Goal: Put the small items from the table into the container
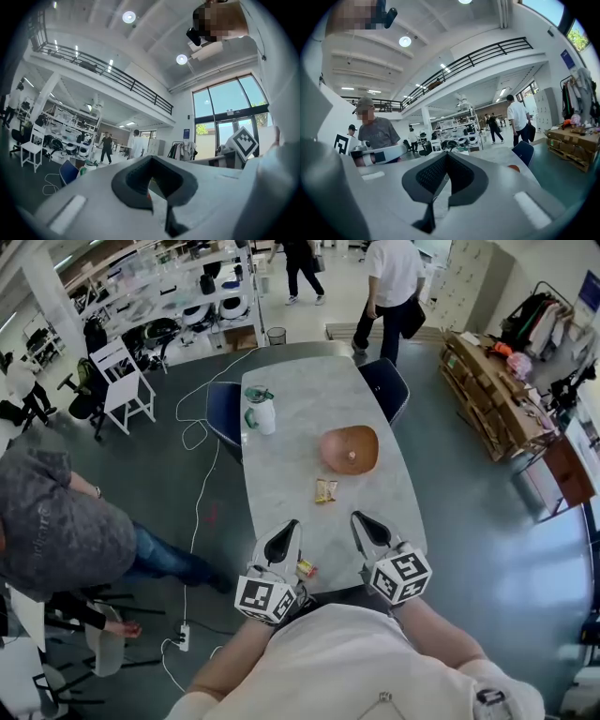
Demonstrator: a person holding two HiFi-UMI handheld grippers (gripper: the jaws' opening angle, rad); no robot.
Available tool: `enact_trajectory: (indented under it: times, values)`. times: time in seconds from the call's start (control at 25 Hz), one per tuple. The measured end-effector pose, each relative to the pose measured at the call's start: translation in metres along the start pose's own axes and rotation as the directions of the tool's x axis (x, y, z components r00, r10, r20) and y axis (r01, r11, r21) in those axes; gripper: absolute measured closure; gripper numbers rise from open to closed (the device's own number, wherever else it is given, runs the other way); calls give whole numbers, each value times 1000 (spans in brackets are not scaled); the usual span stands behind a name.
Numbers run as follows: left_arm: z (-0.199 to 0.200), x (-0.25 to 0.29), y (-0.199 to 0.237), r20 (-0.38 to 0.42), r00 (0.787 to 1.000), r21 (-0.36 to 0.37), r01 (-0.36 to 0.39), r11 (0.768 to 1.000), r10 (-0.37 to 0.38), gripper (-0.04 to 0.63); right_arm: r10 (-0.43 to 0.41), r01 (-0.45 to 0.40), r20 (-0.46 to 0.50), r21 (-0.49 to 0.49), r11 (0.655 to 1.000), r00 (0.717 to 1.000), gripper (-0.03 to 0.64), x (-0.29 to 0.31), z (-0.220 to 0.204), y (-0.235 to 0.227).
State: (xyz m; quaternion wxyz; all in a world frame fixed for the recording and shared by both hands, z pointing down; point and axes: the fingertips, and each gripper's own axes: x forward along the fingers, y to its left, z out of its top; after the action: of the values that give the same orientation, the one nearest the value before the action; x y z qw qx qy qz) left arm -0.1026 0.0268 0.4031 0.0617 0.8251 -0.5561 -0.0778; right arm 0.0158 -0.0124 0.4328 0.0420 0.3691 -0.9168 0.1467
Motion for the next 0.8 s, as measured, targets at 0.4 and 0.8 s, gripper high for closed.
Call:
enact_trajectory:
  times: [0.4, 0.8]
  values:
    - [-8, -4, 20, -16, 998, -43, -57, 997, 56, 592, -14, 13, -47, -17, 1000, 999, 588, 7, -11, -3]
    - [-48, 8, 48, -81, 987, -96, -147, 984, 140, 592, -18, 10, -244, -32, 999, 970, 509, 45, -86, -49]
